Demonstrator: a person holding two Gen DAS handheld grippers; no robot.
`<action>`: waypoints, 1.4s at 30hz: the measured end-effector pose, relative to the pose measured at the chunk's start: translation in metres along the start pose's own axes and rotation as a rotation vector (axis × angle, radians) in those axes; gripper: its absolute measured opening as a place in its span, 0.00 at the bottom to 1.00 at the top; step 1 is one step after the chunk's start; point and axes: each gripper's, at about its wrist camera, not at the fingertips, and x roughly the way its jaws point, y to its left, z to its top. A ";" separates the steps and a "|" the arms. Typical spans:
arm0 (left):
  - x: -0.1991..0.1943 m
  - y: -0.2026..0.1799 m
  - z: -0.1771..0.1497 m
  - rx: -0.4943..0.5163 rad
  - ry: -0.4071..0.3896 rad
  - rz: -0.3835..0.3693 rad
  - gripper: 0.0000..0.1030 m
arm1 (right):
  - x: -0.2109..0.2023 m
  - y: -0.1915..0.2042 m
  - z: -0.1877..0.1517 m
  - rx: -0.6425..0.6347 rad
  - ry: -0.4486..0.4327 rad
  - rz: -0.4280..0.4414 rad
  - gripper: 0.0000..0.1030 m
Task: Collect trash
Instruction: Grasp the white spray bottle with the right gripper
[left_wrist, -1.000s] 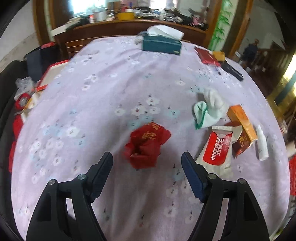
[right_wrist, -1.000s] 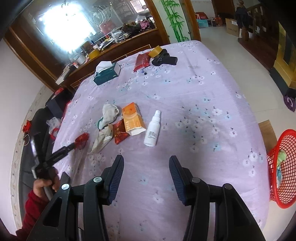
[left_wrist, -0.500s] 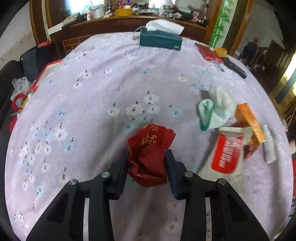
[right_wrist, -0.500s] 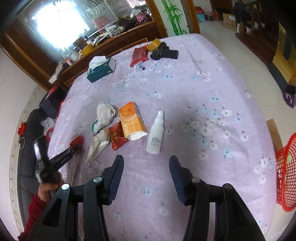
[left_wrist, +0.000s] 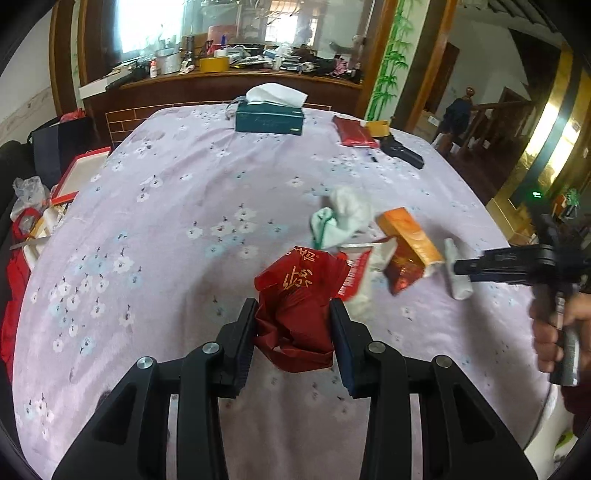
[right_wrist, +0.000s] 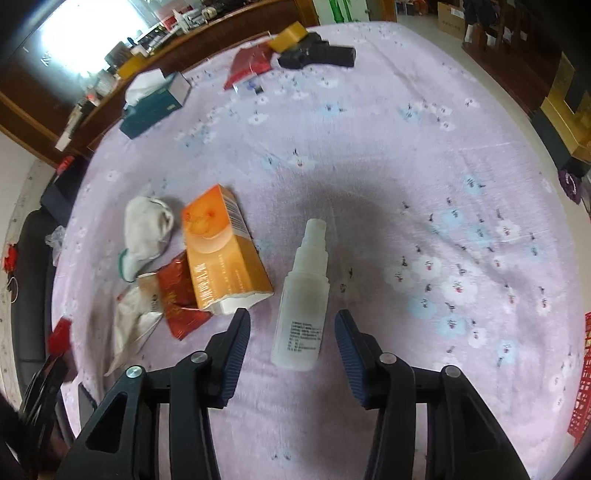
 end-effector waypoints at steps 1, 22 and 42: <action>-0.002 -0.003 -0.001 0.003 -0.003 -0.004 0.36 | 0.005 0.001 0.001 0.003 0.010 -0.010 0.43; -0.002 -0.081 -0.024 0.088 0.034 -0.120 0.36 | -0.023 -0.012 -0.088 -0.091 0.082 0.010 0.33; -0.018 -0.133 -0.033 0.132 -0.003 -0.121 0.36 | -0.053 -0.029 -0.118 -0.094 -0.008 0.036 0.31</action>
